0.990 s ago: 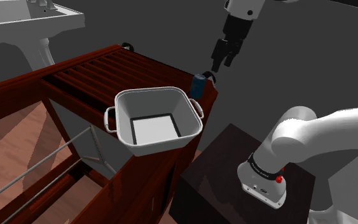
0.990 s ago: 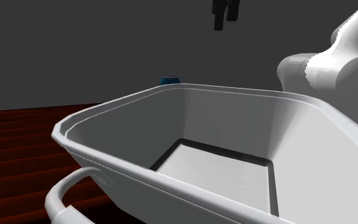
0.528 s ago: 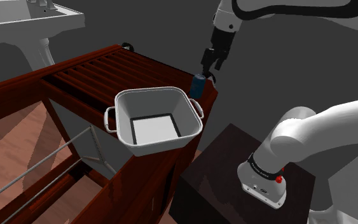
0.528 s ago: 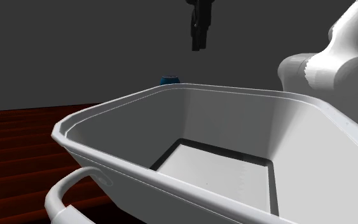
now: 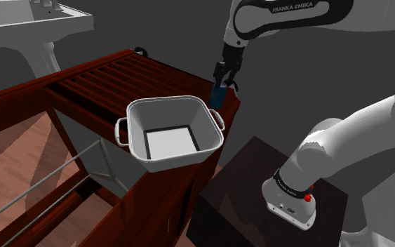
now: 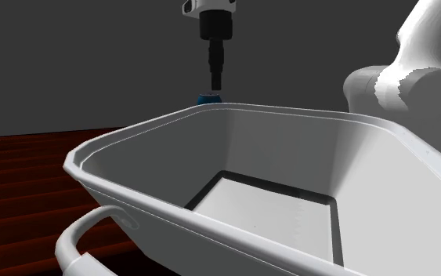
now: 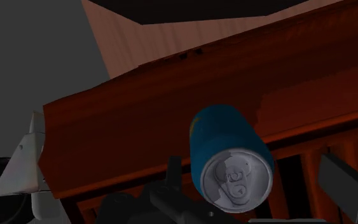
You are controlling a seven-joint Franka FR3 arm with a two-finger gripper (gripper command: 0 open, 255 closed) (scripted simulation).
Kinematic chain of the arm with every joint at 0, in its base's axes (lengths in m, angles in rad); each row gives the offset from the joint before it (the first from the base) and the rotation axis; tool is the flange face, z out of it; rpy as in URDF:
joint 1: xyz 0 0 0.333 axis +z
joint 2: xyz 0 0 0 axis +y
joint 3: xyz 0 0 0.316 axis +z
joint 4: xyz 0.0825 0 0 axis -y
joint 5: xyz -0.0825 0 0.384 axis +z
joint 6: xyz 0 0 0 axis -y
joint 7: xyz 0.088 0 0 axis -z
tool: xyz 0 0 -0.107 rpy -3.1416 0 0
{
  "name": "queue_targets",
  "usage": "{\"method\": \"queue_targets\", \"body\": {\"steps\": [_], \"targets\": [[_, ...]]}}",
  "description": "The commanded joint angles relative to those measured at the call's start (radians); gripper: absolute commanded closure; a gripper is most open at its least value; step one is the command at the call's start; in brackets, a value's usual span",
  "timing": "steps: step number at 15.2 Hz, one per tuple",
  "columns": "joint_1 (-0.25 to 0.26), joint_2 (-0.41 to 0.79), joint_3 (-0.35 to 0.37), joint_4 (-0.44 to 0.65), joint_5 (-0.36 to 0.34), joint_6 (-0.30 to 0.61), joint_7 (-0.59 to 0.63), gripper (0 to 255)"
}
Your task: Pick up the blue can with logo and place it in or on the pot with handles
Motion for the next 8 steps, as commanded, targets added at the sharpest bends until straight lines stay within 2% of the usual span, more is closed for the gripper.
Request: {"method": "queue_targets", "body": {"steps": [1, 8], "targets": [[-0.004, 0.023, -0.004, -0.007, -0.005, 0.031, -0.005, 0], [-0.004, 0.047, -0.005, -0.076, -0.005, 0.124, -0.005, 0]]}}
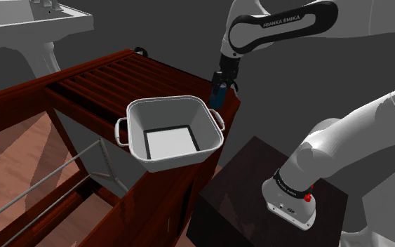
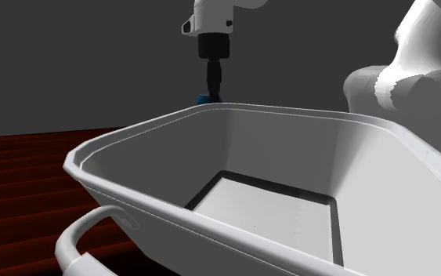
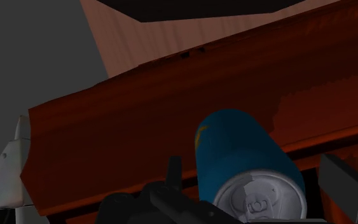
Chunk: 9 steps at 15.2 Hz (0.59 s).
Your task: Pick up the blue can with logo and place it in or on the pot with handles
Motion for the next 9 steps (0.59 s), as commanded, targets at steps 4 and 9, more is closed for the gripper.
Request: {"method": "queue_targets", "body": {"steps": [4, 9], "targets": [[0.000, 0.004, 0.000, -0.006, 0.000, 0.011, 0.000, 0], [0.000, 0.004, 0.000, -0.006, 0.000, 0.011, 0.000, 255]]}}
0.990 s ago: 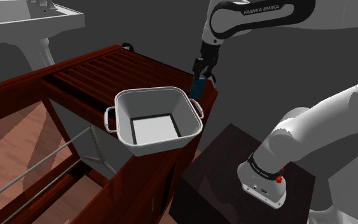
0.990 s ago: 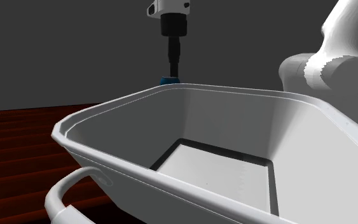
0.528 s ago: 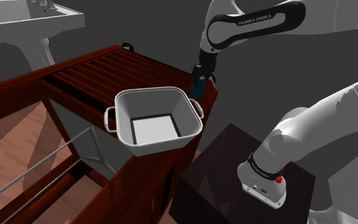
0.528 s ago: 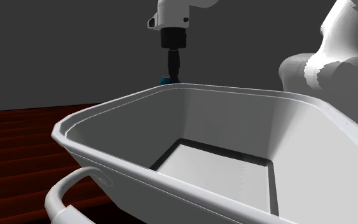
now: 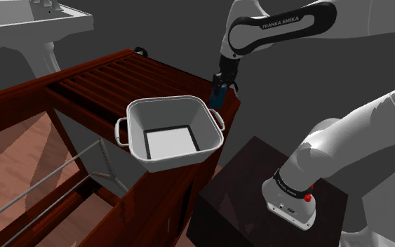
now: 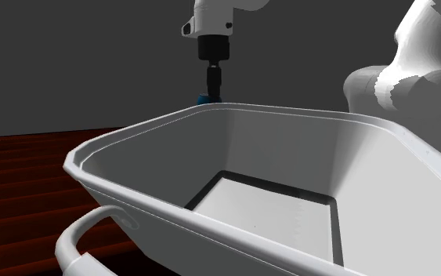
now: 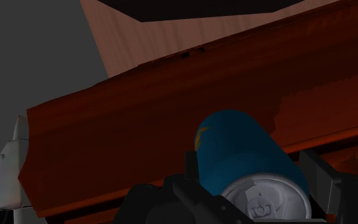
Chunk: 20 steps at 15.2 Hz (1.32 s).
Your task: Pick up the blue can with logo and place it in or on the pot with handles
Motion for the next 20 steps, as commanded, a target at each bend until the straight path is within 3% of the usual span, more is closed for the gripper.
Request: {"method": "queue_targets", "body": {"steps": [1, 8, 20], "targets": [[0.000, 0.000, 0.000, 0.000, 0.000, 0.000, 0.000, 255], [0.000, 0.000, 0.000, 0.000, 0.000, 0.000, 0.000, 255], [0.000, -0.037, 0.002, 0.132, 0.000, -0.168, 0.001, 255]]}}
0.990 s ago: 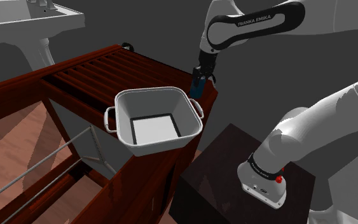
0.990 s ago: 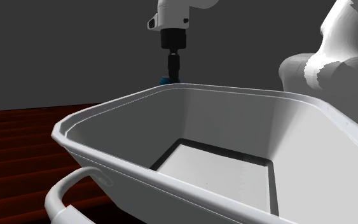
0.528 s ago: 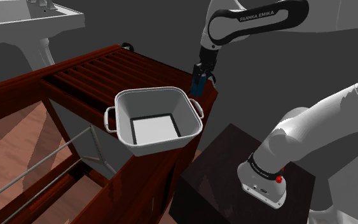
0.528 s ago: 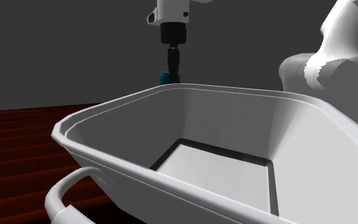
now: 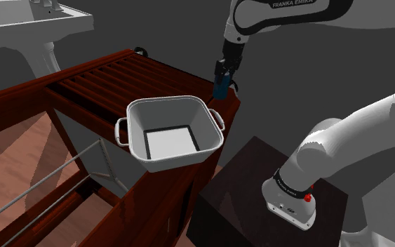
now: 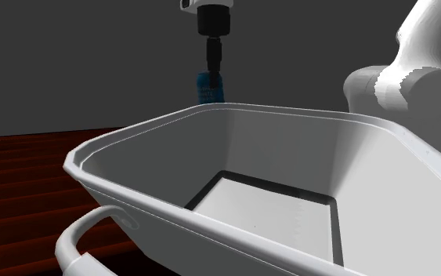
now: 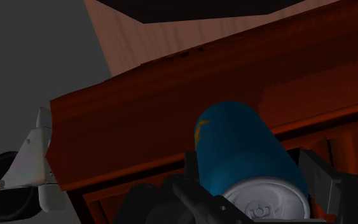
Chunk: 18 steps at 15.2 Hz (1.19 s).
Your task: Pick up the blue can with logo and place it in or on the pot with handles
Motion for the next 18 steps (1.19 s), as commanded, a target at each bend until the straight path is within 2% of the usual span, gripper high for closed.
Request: {"method": "queue_targets", "body": {"steps": [1, 18], "targets": [[0.000, -0.002, 0.000, 0.031, 0.000, -0.032, -0.001, 255], [0.001, 0.007, 0.001, 0.268, 0.001, -0.260, -0.001, 255]]}}
